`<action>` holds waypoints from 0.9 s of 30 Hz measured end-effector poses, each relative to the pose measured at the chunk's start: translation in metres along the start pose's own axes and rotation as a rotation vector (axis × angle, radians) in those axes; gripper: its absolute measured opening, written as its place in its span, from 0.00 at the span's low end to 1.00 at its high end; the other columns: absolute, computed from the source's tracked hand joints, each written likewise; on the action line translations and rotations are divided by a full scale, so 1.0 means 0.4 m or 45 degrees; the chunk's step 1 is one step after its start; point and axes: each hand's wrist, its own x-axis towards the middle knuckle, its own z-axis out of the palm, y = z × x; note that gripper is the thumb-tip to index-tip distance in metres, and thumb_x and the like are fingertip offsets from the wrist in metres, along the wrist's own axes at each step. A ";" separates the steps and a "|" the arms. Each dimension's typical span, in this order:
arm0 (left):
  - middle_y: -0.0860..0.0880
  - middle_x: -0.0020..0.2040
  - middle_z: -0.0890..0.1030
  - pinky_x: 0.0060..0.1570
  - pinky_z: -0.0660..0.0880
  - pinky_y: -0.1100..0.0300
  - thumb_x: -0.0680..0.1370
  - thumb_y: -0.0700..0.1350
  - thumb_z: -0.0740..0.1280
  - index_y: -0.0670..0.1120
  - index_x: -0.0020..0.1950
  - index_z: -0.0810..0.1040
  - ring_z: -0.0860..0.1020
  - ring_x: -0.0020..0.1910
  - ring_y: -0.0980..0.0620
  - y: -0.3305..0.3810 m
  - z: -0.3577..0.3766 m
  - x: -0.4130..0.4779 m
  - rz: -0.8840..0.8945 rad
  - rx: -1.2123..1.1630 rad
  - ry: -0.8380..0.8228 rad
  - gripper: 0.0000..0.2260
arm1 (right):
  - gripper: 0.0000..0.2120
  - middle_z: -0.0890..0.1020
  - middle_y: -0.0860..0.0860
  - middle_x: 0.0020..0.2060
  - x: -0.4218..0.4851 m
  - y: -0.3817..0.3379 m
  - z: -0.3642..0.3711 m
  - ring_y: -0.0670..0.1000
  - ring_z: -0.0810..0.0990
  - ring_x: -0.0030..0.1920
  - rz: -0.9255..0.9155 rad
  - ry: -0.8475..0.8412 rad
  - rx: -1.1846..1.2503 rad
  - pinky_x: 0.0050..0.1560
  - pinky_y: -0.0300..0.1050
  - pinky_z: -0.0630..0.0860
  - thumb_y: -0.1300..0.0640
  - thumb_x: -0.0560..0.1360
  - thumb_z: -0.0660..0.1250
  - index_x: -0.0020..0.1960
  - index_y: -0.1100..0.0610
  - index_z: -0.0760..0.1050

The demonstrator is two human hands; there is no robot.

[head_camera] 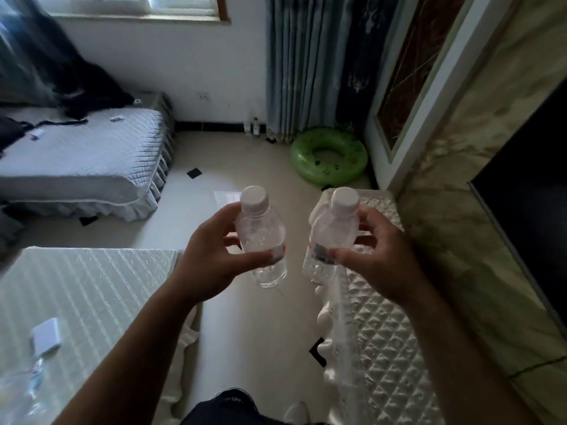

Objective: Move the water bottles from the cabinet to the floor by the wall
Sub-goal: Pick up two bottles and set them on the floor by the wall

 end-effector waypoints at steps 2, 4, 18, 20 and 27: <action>0.50 0.54 0.84 0.55 0.80 0.53 0.62 0.52 0.81 0.52 0.62 0.78 0.83 0.55 0.50 -0.008 -0.013 0.040 -0.008 0.000 0.021 0.30 | 0.31 0.83 0.42 0.52 0.055 -0.002 0.007 0.43 0.82 0.51 -0.002 -0.026 -0.013 0.53 0.50 0.81 0.48 0.61 0.80 0.61 0.45 0.74; 0.50 0.54 0.84 0.55 0.80 0.53 0.62 0.52 0.81 0.52 0.61 0.78 0.83 0.55 0.50 -0.032 -0.038 0.091 -0.022 -0.006 0.045 0.29 | 0.32 0.83 0.43 0.52 0.125 0.004 0.022 0.43 0.82 0.51 -0.005 -0.039 -0.017 0.53 0.49 0.81 0.46 0.60 0.79 0.62 0.47 0.74; 0.49 0.56 0.83 0.56 0.79 0.46 0.63 0.50 0.82 0.52 0.63 0.77 0.82 0.57 0.49 -0.213 -0.279 0.556 -0.026 -0.036 -0.005 0.31 | 0.30 0.83 0.42 0.51 0.623 -0.028 0.181 0.43 0.82 0.51 -0.024 -0.007 -0.114 0.53 0.49 0.81 0.49 0.63 0.81 0.61 0.45 0.74; 0.51 0.56 0.83 0.57 0.78 0.50 0.63 0.51 0.82 0.53 0.64 0.77 0.82 0.57 0.50 -0.235 -0.324 0.628 -0.027 -0.023 -0.017 0.31 | 0.30 0.82 0.41 0.51 0.694 -0.040 0.216 0.41 0.81 0.51 -0.022 0.011 -0.137 0.53 0.47 0.80 0.46 0.61 0.79 0.61 0.44 0.74; 0.49 0.56 0.83 0.57 0.78 0.43 0.61 0.56 0.82 0.54 0.62 0.77 0.82 0.57 0.48 -0.304 -0.443 0.841 -0.021 -0.061 -0.052 0.32 | 0.32 0.82 0.41 0.52 0.900 -0.059 0.289 0.40 0.81 0.52 0.010 0.034 -0.127 0.54 0.45 0.79 0.46 0.62 0.79 0.63 0.45 0.74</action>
